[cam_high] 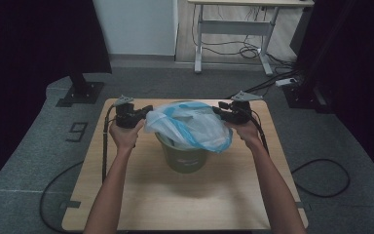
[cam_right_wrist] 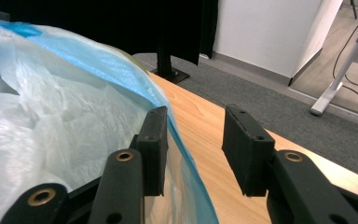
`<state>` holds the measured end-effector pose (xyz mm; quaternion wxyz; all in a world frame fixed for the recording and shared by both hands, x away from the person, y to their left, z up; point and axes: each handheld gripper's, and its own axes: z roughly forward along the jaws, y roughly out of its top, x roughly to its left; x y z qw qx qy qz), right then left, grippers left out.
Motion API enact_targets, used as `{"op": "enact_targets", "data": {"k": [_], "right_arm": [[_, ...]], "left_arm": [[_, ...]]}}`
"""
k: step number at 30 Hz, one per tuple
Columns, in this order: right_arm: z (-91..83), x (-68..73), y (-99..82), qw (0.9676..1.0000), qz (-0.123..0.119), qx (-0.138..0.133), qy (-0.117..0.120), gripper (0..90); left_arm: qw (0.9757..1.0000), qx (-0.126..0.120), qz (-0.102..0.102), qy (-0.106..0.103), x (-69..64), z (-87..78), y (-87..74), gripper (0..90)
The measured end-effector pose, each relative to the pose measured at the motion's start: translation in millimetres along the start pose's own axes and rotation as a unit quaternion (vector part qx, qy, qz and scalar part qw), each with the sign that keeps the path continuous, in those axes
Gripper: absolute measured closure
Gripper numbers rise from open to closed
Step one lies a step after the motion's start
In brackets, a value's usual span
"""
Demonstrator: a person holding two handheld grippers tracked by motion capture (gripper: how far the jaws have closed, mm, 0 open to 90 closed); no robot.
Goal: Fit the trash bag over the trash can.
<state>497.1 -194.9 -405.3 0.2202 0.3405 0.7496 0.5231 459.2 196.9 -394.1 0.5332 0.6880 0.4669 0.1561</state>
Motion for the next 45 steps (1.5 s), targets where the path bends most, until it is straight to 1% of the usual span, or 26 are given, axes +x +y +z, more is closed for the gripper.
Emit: {"op": "enact_targets", "data": {"k": [3, 8, 11, 14, 16, 18, 20, 23, 25, 27, 29, 30, 32, 34, 36, 37, 38, 41, 43, 45], "right_arm": [[3.3, -2.4, -1.6, 0.9999, 0.007, -0.005, 0.008, 61.4], [13.8, -3.8, -7.6, 0.9999, 0.010, 0.008, 0.006, 63.4], [19.1, -3.6, -11.0, 0.9997, 0.012, 0.018, 0.010, 64.2], [21.9, -4.6, -13.1, 0.9995, 0.022, 0.016, 0.014, 64.8], [23.7, -5.1, -13.6, 0.9995, 0.023, 0.018, 0.011, 65.4], [25.6, -5.4, -14.2, 0.9994, 0.026, 0.022, 0.002, 67.0], [27.4, -6.0, -15.5, 0.9992, 0.032, 0.023, 0.004, 67.8], [30.3, -6.5, -18.6, 0.9986, 0.038, 0.035, 0.008, 68.5], [31.9, -7.4, -21.5, 0.9980, 0.042, 0.047, 0.010, 68.5], [33.9, -7.5, -24.9, 0.9972, 0.044, 0.059, 0.014, 68.5], [34.2, -7.3, -26.3, 0.9970, 0.043, 0.062, 0.015, 68.5], [32.8, -7.3, -29.4, 0.9976, 0.046, 0.048, 0.019, 68.6], [32.7, -8.1, -31.4, 0.9974, 0.052, 0.047, 0.019, 68.6], [31.7, -8.9, -33.1, 0.9975, 0.052, 0.047, 0.009, 68.4], [27.4, -10.8, -31.4, 0.9977, 0.056, 0.037, -0.006, 67.2], [24.1, -12.3, -29.4, 0.9977, 0.060, 0.029, -0.012, 65.6], [19.7, -13.6, -26.8, 0.9975, 0.063, 0.020, -0.024, 64.8], [3.9, -18.0, -18.2, 0.9966, 0.070, -0.014, -0.041, 62.3], [-6.5, -19.4, -13.6, 0.9959, 0.075, -0.028, -0.041, 60.2], [-15.1, -18.3, -10.1, 0.9960, 0.071, -0.032, -0.045, 58.1]], "left_arm": [[1.0000, 0.002, -0.001, -0.001, 2.0, 3.8, 1.0, 89.7], [1.0000, 0.006, -0.006, 0.002, 7.1, 8.8, 2.7, 89.7], [0.9999, 0.011, -0.011, 0.005, 11.2, 12.1, 2.0, 89.8], [0.9997, 0.018, -0.014, 0.008, 14.7, 15.1, 0.5, 89.7], [0.9995, 0.023, -0.018, 0.008, 16.8, 17.2, -0.2, 89.8], [0.9992, 0.029, -0.024, 0.009, 18.9, 20.2, -1.2, 89.8], [0.9990, 0.035, -0.026, 0.008, 19.9, 23.1, -2.7, 89.7], [0.9986, 0.045, -0.027, 0.003, 19.8, 27.3, -5.4, 89.7], [0.9981, 0.054, -0.029, 0.000, 20.0, 29.6, -7.4, 89.7], [0.9980, 0.056, -0.030, 0.000, 20.1, 30.1, -8.4, 89.7], [0.9978, 0.059, -0.030, -0.001, 20.3, 30.5, -9.9, 89.7], [0.9978, 0.059, -0.029, -0.002, 20.3, 30.4, -10.3, 89.7], [0.9977, 0.061, -0.028, -0.001, 20.6, 30.7, -11.3, 89.7], [0.9978, 0.060, -0.027, 0.000, 20.2, 30.4, -11.4, 89.7], [0.9980, 0.059, -0.023, 0.002, 19.9, 29.4, -10.9, 89.8], [0.9981, 0.058, -0.023, 0.002, 19.8, 28.6, -10.7, 89.7], [0.9982, 0.056, -0.023, 0.002, 19.8, 27.7, -10.4, 89.7], [0.9985, 0.051, -0.020, 0.001, 19.0, 24.8, -9.4, 89.8], [0.9987, 0.047, -0.021, -0.001, 17.2, 23.5, -8.6, 89.7], [0.9988, 0.047, -0.016, -0.001, 15.3, 22.8, -7.8, 89.7]]}}
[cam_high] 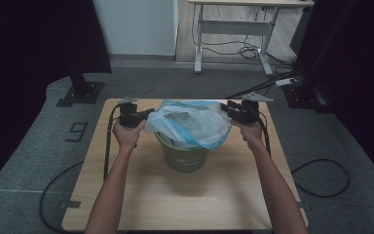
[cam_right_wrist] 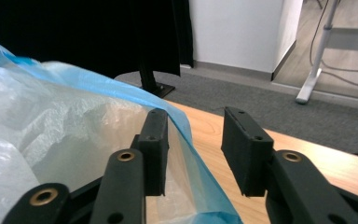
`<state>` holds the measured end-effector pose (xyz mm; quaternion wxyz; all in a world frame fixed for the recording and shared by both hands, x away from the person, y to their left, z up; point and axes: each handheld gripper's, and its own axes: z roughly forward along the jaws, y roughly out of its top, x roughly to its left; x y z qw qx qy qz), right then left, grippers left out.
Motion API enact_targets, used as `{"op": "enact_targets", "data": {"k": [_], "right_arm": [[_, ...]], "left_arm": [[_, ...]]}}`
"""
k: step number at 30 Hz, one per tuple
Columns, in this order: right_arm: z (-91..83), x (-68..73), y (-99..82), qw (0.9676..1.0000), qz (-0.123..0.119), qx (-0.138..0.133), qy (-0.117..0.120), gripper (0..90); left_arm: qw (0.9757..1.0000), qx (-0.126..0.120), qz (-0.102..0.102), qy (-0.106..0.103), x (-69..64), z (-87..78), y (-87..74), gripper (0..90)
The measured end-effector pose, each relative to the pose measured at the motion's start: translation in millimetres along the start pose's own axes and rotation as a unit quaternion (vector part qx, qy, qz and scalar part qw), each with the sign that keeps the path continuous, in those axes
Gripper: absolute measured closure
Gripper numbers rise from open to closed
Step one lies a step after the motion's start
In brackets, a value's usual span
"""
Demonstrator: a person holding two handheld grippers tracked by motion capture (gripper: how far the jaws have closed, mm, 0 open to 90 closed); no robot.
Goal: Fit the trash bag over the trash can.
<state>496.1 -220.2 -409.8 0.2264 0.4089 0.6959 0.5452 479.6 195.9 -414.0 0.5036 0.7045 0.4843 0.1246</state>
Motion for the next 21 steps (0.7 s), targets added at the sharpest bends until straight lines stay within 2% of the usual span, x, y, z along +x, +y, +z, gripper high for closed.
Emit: {"op": "enact_targets", "data": {"k": [3, 5, 8, 10, 15, 21], "right_arm": [[-10.1, 1.2, 4.6, 1.0000, 0.000, -0.008, -0.002, 52.0], [-13.4, -0.1, 6.9, 0.9998, 0.011, -0.017, 0.002, 50.2], [-11.3, -1.0, 8.7, 0.9998, 0.017, -0.009, -0.004, 49.2], [-5.3, 1.1, 10.2, 0.9999, 0.014, -0.001, -0.004, 48.9], [2.5, 9.3, 11.2, 0.9998, -0.006, 0.014, 0.011, 45.7], [-5.2, 12.4, 14.1, 0.9997, -0.015, 0.015, 0.010, 45.3]], "left_arm": [[1.0000, -0.001, 0.002, 0.000, -2.4, -0.2, 0.6, 89.7], [1.0000, -0.003, 0.002, 0.000, -3.9, -0.3, 0.9, 89.7], [1.0000, -0.004, 0.002, 0.002, -5.4, -0.3, 1.4, 89.7], [1.0000, -0.004, 0.004, 0.002, -6.2, -1.0, 1.9, 89.7], [1.0000, -0.006, 0.006, 0.003, -6.1, -4.2, 4.6, 89.7], [0.9999, -0.010, 0.011, 0.005, -7.7, -6.6, 5.8, 89.7]]}}
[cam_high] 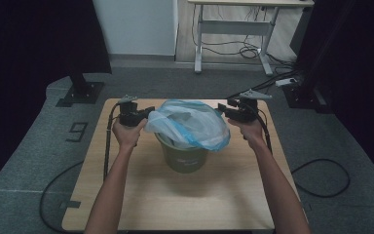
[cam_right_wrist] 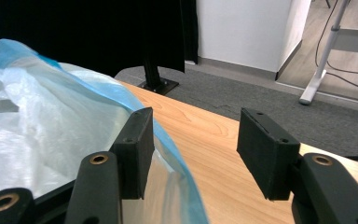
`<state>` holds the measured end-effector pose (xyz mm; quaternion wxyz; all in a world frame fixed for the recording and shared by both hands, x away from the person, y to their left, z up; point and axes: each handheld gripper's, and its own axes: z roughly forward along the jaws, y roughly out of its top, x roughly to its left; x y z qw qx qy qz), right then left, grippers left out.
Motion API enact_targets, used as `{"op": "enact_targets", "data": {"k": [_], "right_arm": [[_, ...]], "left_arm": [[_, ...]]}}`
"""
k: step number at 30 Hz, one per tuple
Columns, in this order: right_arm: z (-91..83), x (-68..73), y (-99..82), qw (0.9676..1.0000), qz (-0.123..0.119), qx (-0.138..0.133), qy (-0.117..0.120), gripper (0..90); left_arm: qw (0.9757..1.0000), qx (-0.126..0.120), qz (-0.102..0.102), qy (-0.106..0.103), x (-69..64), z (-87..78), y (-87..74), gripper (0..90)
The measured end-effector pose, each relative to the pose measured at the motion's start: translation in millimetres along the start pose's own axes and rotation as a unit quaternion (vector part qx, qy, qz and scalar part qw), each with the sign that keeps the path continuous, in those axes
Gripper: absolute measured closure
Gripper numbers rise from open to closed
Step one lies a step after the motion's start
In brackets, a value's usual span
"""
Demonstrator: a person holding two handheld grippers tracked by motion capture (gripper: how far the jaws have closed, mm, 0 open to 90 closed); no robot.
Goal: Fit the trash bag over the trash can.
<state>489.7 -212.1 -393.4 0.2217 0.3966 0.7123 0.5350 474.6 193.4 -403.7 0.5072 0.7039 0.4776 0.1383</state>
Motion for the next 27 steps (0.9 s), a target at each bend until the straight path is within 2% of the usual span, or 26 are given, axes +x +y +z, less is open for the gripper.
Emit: {"op": "enact_targets", "data": {"k": [6, 11, 17, 19, 21, 24, 27], "right_arm": [[-29.6, 12.6, 6.9, 0.9999, -0.011, 0.006, 0.011, 44.2], [-58.7, 33.1, 1.1, 0.9990, -0.023, 0.006, 0.039, 42.5], [-87.8, 57.5, -16.5, 0.9964, -0.022, -0.003, 0.082, 40.4], [-93.3, 64.3, -22.3, 0.9954, -0.019, -0.001, 0.094, 39.5], [-94.4, 67.0, -25.1, 0.9953, -0.018, 0.002, 0.096, 38.8], [-91.0, 74.3, -36.5, 0.9941, 0.001, 0.012, 0.108, 36.9], [-86.8, 80.3, -42.9, 0.9929, 0.003, 0.008, 0.119, 36.4]], "left_arm": [[1.0000, 0.001, -0.002, 0.003, 0.9, -0.7, -1.5, 89.7], [1.0000, 0.001, -0.001, 0.005, -0.8, -0.6, -3.3, 89.7], [1.0000, 0.003, -0.001, 0.006, -3.7, 0.4, -4.4, 89.7], [1.0000, 0.004, 0.000, 0.008, -4.2, 0.3, -4.5, 89.7], [1.0000, 0.004, 0.001, 0.008, -4.4, 0.1, -4.4, 89.7], [0.9999, 0.004, 0.002, 0.010, -4.5, -1.4, -4.4, 89.7], [0.9999, 0.005, 0.001, 0.011, -4.4, -2.0, -4.7, 89.7]]}}
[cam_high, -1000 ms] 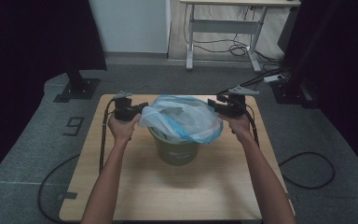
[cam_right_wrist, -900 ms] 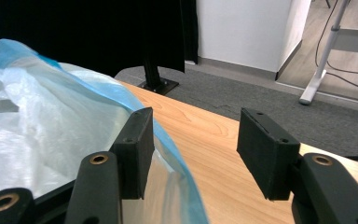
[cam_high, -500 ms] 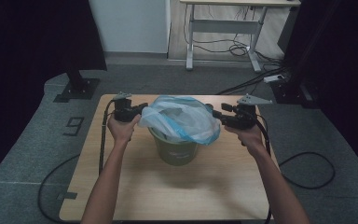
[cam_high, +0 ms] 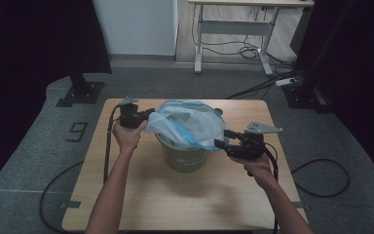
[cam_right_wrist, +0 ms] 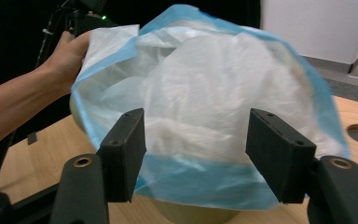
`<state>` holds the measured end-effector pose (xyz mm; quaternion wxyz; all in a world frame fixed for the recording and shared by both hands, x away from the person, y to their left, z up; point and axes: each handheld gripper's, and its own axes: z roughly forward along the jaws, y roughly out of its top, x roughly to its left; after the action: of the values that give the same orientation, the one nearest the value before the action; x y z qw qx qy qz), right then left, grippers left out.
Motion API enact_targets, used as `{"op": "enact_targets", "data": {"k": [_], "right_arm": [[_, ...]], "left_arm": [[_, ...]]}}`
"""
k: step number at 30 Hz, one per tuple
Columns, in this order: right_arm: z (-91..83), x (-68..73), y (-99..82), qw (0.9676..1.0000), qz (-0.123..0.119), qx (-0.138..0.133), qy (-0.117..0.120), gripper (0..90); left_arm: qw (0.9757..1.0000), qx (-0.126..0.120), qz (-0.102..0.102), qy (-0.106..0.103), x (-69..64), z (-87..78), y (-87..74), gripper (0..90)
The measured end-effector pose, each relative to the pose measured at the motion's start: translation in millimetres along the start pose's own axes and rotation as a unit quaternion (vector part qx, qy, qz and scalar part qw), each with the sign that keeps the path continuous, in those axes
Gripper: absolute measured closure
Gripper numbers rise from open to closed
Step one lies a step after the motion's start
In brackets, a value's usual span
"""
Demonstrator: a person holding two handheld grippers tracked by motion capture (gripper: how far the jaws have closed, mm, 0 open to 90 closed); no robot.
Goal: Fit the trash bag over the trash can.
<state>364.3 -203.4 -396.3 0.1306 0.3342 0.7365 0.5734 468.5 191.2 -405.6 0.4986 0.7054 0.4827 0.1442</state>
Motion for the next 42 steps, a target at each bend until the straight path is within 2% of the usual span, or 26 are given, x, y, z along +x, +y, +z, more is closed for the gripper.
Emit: {"op": "enact_targets", "data": {"k": [2, 8, 14, 16, 23, 26, 28, 29, 33, 36, 39, 42], "right_arm": [[4.0, 2.2, -3.2, 1.0000, 0.001, 0.004, 0.005, 36.1], [10.4, 7.5, -11.2, 0.9999, 0.010, 0.012, -0.003, 37.2], [13.2, 9.2, -16.5, 0.9998, 0.018, 0.011, 0.002, 48.4], [13.4, 11.0, -19.2, 0.9999, 0.011, 0.008, 0.002, 49.4], [7.7, 18.4, -26.2, 0.9999, 0.004, -0.003, 0.014, 40.7], [5.5, 23.6, -29.9, 0.9998, -0.014, -0.004, 0.016, 36.4], [5.1, 25.5, -31.6, 0.9997, -0.024, -0.003, 0.009, 35.0], [5.4, 28.4, -35.9, 0.9993, -0.037, -0.001, -0.006, 32.1], [8.1, 33.1, -40.9, 0.9977, -0.055, -0.001, -0.040, 29.1], [11.9, 38.1, -42.5, 0.9945, -0.078, -0.003, -0.071, 28.1], [16.6, 41.2, -43.4, 0.9909, -0.090, -0.001, -0.099, 27.3], [19.1, 43.1, -43.7, 0.9887, -0.099, -0.002, -0.113, 27.7]], "left_arm": [[1.0000, 0.000, -0.001, -0.001, 0.2, 0.0, -0.2, 89.7], [1.0000, 0.000, -0.006, -0.006, 1.1, 1.1, -1.5, 89.7], [0.9999, 0.001, -0.009, -0.011, 2.4, 1.8, -5.1, 89.7], [0.9999, 0.001, -0.009, -0.011, 2.7, 1.7, -5.6, 89.7], [0.9999, 0.001, -0.010, -0.012, 3.6, 0.5, -7.1, 89.7], [0.9999, 0.000, -0.010, -0.011, 3.8, -0.4, -7.5, 89.7], [0.9999, -0.001, -0.011, -0.012, 4.1, -0.6, -7.7, 89.7], [0.9999, -0.001, -0.012, -0.012, 4.4, -0.7, -8.1, 89.7], [0.9999, 0.000, -0.012, -0.012, 3.7, -0.1, -8.3, 89.7], [0.9998, -0.001, -0.013, -0.013, 3.6, 0.5, -8.3, 89.7], [0.9998, 0.000, -0.012, -0.013, 3.8, 0.7, -8.1, 89.7], [0.9998, 0.000, -0.012, -0.013, 3.9, 0.6, -8.0, 89.7]]}}
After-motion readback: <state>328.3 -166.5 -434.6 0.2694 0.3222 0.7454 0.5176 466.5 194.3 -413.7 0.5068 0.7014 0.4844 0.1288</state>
